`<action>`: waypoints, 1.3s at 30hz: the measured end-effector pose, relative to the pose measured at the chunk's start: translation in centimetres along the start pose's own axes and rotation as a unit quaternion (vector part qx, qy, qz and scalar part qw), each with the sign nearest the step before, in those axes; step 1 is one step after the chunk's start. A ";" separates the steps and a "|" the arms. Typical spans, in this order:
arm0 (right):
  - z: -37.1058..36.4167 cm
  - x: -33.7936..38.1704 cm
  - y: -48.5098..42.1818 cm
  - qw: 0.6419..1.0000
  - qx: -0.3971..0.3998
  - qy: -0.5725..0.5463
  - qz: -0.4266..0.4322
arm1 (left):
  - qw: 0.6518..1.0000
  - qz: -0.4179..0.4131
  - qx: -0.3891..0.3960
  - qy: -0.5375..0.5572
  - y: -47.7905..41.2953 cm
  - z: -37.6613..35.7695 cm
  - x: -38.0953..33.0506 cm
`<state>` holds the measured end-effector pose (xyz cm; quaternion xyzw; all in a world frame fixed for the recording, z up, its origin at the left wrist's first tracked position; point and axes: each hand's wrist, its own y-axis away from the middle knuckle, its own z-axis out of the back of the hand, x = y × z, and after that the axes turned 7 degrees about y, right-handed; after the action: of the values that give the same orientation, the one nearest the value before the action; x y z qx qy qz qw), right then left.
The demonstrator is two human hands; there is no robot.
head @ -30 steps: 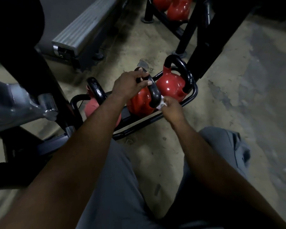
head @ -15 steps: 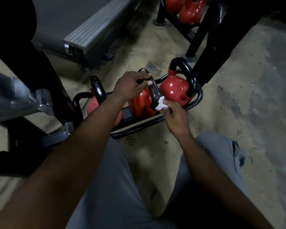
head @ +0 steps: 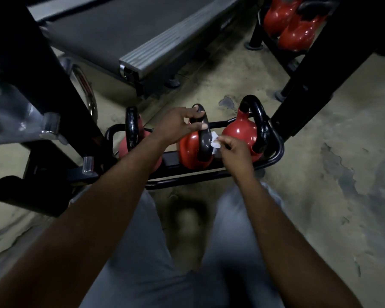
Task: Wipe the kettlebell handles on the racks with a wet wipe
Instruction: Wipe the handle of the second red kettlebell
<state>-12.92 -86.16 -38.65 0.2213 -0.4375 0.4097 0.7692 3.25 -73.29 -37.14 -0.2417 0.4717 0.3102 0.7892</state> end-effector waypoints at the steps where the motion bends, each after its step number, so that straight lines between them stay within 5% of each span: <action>1: 0.4 0.2 -0.6 1.000 0.029 0.004 0.010 | 1.000 0.003 0.001 0.001 0.0 -0.1 -0.3; 7: 0.2 0.6 -1.2 0.999 0.022 -0.025 -0.016 | 0.999 0.015 -0.015 0.028 0.2 -0.2 -1.5; 19: 1.4 -0.4 0.8 0.986 -0.018 0.027 0.162 | 0.997 0.059 0.009 0.041 0.4 0.0 -2.8; 23: 1.8 -0.3 1.0 0.938 0.010 0.153 0.310 | 0.997 0.048 0.009 -0.053 -1.1 1.0 -3.5; 27: 2.2 2.8 -2.0 0.932 0.017 0.209 0.296 | 0.986 0.045 0.005 -0.161 -3.5 1.6 -4.7; 32: 1.5 3.0 -0.5 0.833 0.141 0.366 0.391 | 0.988 0.080 0.025 -0.132 -4.7 1.0 -4.5; 34: 0.8 3.8 -1.9 0.864 0.091 0.340 0.360 | 0.992 0.089 0.032 -0.084 -4.4 1.1 -3.8; 36: 0.5 4.0 -2.7 0.931 0.036 0.247 0.267 | 0.994 0.094 0.029 -0.041 -3.9 1.0 -3.0; 39: 1.0 1.9 -0.8 0.983 -0.021 0.090 0.160 | 0.996 0.080 -0.041 -0.007 -1.7 0.3 -3.4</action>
<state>-12.15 -86.48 -36.51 0.0945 -0.4045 0.5369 0.7343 3.46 -75.17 -33.84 -0.2329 0.4707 0.3928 0.7549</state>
